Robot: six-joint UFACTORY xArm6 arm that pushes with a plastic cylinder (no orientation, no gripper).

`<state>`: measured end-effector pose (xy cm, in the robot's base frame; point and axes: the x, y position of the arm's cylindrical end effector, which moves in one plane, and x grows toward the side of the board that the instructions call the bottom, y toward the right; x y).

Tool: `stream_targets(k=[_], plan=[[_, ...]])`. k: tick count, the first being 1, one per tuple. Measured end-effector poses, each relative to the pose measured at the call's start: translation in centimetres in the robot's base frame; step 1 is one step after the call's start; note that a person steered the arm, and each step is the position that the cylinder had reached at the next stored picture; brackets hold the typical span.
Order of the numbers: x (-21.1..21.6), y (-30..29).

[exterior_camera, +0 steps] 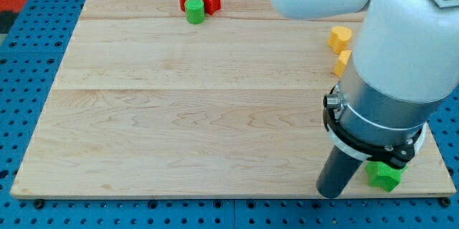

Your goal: Place the green star below the green circle

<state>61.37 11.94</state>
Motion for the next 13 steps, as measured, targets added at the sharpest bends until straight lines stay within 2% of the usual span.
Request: stream_targets(k=[1, 3, 4, 5, 6, 8, 9, 10, 11, 12, 13], plan=[[-7.8, -0.8], [-30.0, -0.5], [-37.6, 6.2], [-34.2, 18.0], [-25.3, 20.4], [-7.1, 17.6], [0.0, 13.6], [0.1, 5.8], [-2.6, 1.9], [-3.9, 6.2], [-3.1, 6.1]])
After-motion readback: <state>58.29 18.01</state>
